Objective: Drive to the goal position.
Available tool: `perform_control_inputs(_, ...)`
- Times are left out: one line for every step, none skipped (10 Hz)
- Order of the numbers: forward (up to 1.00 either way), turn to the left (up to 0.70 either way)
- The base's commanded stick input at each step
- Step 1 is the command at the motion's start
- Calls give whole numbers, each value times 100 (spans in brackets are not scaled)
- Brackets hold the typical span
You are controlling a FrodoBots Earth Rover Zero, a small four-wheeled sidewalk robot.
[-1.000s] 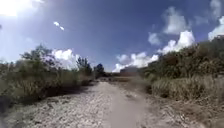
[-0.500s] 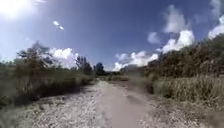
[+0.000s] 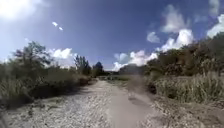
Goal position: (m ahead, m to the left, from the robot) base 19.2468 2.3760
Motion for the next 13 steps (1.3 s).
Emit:
perform_control_inputs(45,0)
perform_control_inputs(45,0)
perform_control_inputs(45,0)
perform_control_inputs(45,0)
perform_control_inputs(45,0)
perform_control_inputs(45,0)
perform_control_inputs(45,0)
perform_control_inputs(45,0)
perform_control_inputs(45,0)
perform_control_inputs(45,0)
perform_control_inputs(45,0)
perform_control_inputs(45,0)
perform_control_inputs(45,0)
